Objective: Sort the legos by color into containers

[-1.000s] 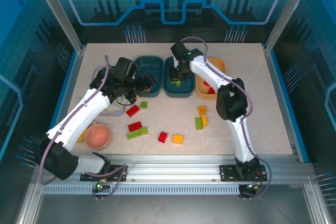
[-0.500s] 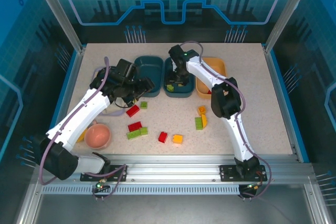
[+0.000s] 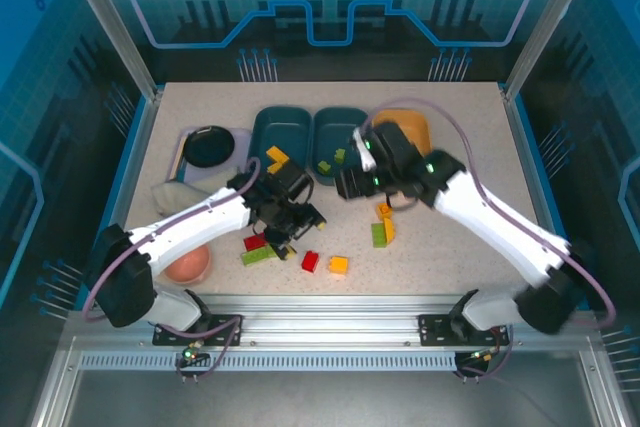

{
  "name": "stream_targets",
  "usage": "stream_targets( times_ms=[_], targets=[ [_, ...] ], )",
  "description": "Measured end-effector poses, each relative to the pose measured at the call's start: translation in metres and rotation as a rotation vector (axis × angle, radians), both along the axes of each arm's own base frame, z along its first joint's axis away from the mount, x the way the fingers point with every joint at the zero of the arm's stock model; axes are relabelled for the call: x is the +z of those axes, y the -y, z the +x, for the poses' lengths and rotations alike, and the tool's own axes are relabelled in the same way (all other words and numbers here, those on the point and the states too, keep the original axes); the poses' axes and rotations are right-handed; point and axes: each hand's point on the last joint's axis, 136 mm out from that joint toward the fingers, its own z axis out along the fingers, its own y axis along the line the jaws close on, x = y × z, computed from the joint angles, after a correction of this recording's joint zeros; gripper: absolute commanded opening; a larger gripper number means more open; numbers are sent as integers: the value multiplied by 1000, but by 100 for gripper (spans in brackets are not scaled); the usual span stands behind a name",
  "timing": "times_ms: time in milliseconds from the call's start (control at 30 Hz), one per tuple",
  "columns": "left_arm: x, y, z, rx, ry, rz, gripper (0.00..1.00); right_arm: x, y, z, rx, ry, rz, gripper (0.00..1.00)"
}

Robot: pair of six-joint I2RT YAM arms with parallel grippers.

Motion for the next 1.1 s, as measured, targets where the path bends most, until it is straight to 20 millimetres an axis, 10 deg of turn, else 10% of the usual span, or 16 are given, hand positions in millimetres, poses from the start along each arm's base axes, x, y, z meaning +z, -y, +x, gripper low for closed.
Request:
stream_targets(
  times_ms=[300, 1100],
  targets=[
    [-43, 47, -28, 240, -172, -21, 85, -26, 32, -97, 130, 36, 31, 67],
    [-93, 78, -18, 292, -168, 114, 38, -25, 68, -114, 66, 59, 49, 69]
  ],
)
